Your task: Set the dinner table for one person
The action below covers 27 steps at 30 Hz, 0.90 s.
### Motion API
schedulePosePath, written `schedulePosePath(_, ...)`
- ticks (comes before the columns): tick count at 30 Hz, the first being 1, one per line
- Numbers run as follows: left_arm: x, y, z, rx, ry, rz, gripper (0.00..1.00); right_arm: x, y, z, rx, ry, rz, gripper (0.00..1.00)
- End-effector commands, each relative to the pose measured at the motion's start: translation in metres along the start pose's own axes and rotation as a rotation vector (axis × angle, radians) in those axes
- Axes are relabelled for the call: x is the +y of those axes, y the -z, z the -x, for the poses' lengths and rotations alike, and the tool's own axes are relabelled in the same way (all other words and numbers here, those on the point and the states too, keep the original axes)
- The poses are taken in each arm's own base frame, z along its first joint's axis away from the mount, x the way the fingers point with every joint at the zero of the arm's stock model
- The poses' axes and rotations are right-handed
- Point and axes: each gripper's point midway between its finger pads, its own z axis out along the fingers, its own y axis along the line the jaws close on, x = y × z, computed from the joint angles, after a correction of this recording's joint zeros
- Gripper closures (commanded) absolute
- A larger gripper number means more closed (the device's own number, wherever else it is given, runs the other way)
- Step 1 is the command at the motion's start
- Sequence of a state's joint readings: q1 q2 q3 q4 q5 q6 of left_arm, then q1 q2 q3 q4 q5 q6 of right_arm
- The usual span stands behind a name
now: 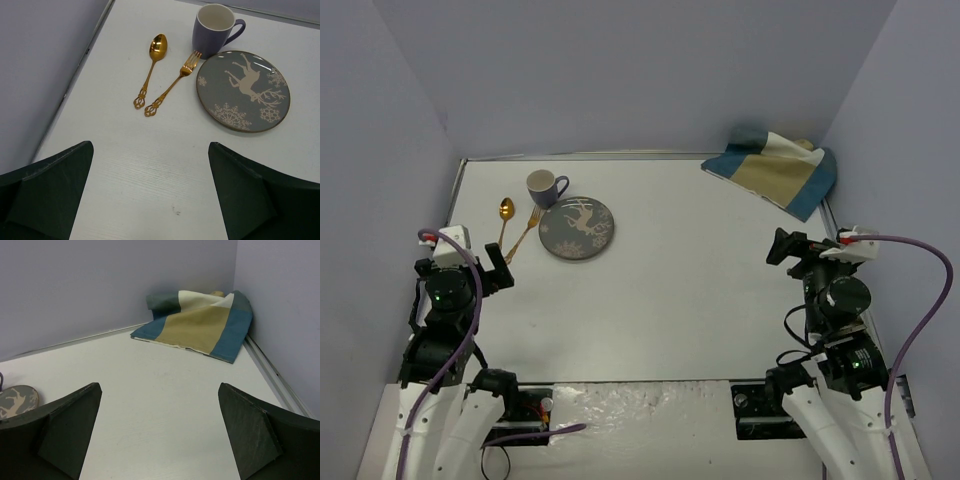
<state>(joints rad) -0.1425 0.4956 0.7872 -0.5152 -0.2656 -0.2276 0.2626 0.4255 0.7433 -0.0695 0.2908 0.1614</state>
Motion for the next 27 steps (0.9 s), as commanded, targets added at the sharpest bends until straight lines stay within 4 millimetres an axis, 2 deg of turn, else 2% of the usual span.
schedulePosePath(1, -0.009, -0.009, 0.017, -0.031, 0.025, -0.021, 0.03, -0.011, -0.011, 0.013, -0.021, -0.039, -0.106, 0.00)
schedulePosePath(4, -0.016, -0.014, 0.013, 0.027, 0.028, -0.041, 0.03, -0.013, -0.023, 0.000, 0.047, -0.059, -0.165, 0.00)
schedulePosePath(5, -0.020, -0.017, 0.011, 0.057, 0.029, -0.050, 0.03, -0.009, -0.027, 0.002, 0.051, -0.085, -0.164, 0.00)
schedulePosePath(9, -0.032, -0.026, 0.012, 0.118, 0.025, -0.081, 0.03, -0.010, -0.052, -0.015, 0.099, -0.183, -0.273, 0.00)
schedulePosePath(11, -0.036, -0.030, 0.013, 0.140, 0.010, -0.089, 0.03, -0.011, -0.077, -0.039, 0.176, -0.170, -0.353, 0.00)
schedulePosePath(13, -0.038, -0.035, 0.012, 0.162, -0.002, -0.083, 0.03, -0.015, -0.094, -0.038, 0.189, -0.184, -0.424, 0.00)
schedulePosePath(14, -0.040, -0.036, 0.013, 0.157, -0.004, -0.088, 0.03, -0.022, -0.106, -0.043, 0.211, -0.187, -0.475, 0.00)
schedulePosePath(15, -0.041, -0.038, 0.011, 0.159, -0.008, -0.088, 0.03, -0.023, -0.123, -0.063, 0.273, -0.194, -0.496, 0.00)
schedulePosePath(16, -0.042, -0.038, 0.012, 0.153, -0.008, -0.089, 0.03, -0.031, -0.130, -0.058, 0.265, -0.212, -0.518, 0.00)
schedulePosePath(20, -0.039, -0.039, -0.006, 0.181, -0.029, -0.067, 0.03, -0.048, -0.187, -0.082, 0.357, -0.270, -0.573, 0.00)
schedulePosePath(25, -0.030, -0.035, -0.012, 0.194, -0.058, -0.019, 0.03, -0.100, -0.235, -0.116, 0.384, -0.213, -0.760, 0.00)
schedulePosePath(27, -0.030, -0.037, -0.013, 0.200, -0.062, -0.020, 0.03, -0.119, -0.254, -0.138, 0.412, -0.216, -0.808, 0.00)
